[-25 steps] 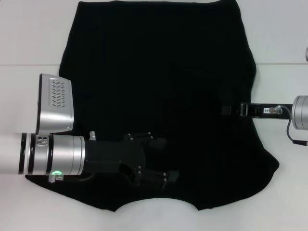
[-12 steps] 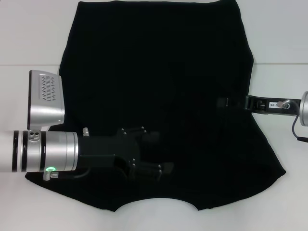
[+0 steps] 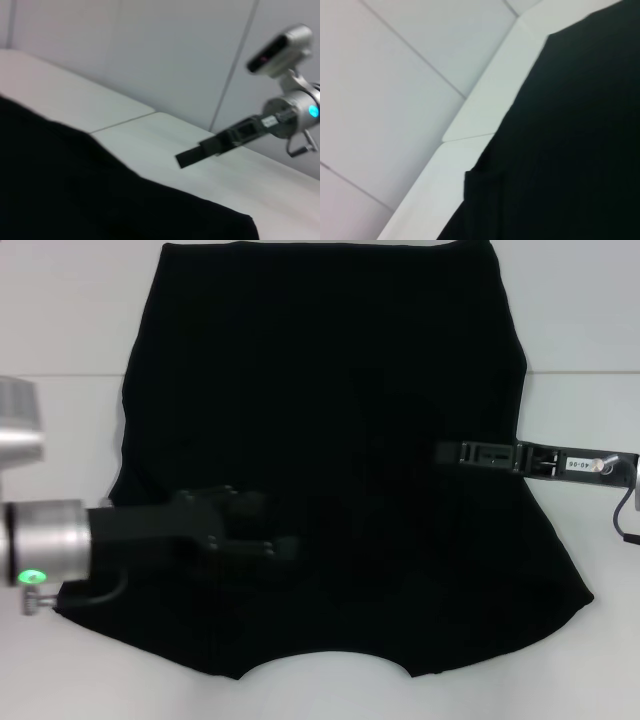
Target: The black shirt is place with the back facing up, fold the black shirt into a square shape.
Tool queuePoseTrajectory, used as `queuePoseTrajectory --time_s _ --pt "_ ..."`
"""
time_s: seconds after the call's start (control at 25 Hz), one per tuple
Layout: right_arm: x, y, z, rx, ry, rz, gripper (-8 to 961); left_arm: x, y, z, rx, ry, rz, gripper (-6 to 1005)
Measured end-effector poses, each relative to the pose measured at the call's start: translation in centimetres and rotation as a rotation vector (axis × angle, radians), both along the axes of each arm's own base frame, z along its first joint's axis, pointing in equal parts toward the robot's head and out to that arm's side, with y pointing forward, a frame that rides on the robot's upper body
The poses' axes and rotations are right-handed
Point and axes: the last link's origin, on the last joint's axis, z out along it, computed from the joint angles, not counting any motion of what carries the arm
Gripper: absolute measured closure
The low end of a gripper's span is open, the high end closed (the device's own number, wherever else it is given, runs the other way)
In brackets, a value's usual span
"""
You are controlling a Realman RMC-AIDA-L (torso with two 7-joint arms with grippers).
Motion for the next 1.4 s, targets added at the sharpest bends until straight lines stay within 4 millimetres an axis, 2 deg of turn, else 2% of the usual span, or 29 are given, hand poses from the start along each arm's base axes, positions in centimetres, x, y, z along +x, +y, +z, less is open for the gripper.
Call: queuePoseTrajectory --time_s 0.04,0.08,0.2,0.32,0.44,0.72,0.92,1.4 --pt "-0.1 -0.1 -0.1 0.000 0.002 0.013 308 0.0 0.0 0.0 0.000 0.000 0.000 70" --pt "-0.2 -0.2 -0.3 0.000 0.004 0.024 267 -1.4 -0.4 2.1 0.013 0.003 0.087 70" --pt "-0.7 -0.2 -0.8 0.004 0.006 0.043 143 -2.9 -0.9 4.0 0.040 0.015 0.170 70" --pt "-0.9 0.1 -1.2 0.014 -0.004 0.040 132 -5.1 -1.6 6.2 0.062 0.045 0.286 71" --pt "-1.1 0.4 -1.5 0.023 -0.011 0.039 121 -7.1 -2.4 7.6 0.049 0.091 0.409 71" --pt "-1.6 1.0 -1.3 0.043 -0.014 0.043 122 -9.1 -3.3 8.4 0.004 0.152 0.609 73" --pt "-1.7 1.2 -1.2 0.050 -0.015 0.046 126 -9.7 -3.2 8.5 -0.013 0.163 0.710 73" --pt "-1.5 1.3 -0.8 0.056 -0.013 0.040 125 -10.7 -2.9 8.5 -0.001 0.192 0.819 75"
